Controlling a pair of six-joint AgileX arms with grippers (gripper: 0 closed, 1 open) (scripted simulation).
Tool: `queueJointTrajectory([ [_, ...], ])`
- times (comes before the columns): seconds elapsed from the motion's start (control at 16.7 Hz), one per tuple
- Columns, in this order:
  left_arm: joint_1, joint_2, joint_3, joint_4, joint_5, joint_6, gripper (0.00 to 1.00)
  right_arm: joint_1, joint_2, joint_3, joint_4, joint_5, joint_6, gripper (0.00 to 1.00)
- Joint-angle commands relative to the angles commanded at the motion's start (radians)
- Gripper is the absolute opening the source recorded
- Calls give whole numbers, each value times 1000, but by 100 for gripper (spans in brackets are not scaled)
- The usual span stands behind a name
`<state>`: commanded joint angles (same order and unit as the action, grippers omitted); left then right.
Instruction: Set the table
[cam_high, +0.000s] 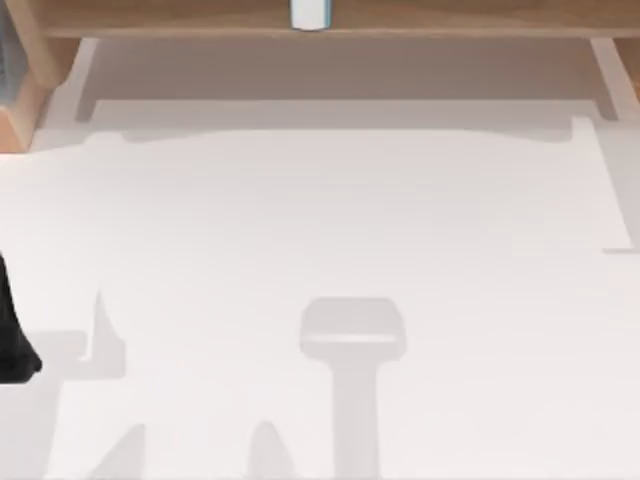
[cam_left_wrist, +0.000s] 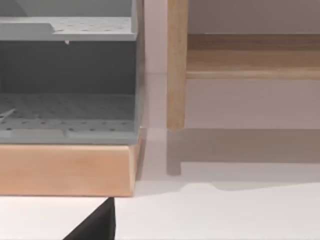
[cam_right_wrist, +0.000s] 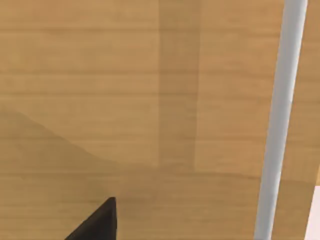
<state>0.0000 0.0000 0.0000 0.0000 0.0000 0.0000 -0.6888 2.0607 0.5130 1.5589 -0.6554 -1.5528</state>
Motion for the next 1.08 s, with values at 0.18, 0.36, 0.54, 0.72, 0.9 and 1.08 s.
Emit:
queueJointTrajectory([
  [0.18, 0, 0, 0, 0, 0, 0, 100, 0, 0, 0, 0, 0, 0, 70],
  [0.36, 0, 0, 0, 0, 0, 0, 100, 0, 0, 0, 0, 0, 0, 47],
  [0.54, 0, 0, 0, 0, 0, 0, 100, 0, 0, 0, 0, 0, 0, 25],
  [0.72, 0, 0, 0, 0, 0, 0, 100, 0, 0, 0, 0, 0, 0, 2],
  [0.9, 0, 0, 0, 0, 0, 0, 100, 0, 0, 0, 0, 0, 0, 0],
  [1.08, 0, 0, 0, 0, 0, 0, 100, 0, 0, 0, 0, 0, 0, 0],
])
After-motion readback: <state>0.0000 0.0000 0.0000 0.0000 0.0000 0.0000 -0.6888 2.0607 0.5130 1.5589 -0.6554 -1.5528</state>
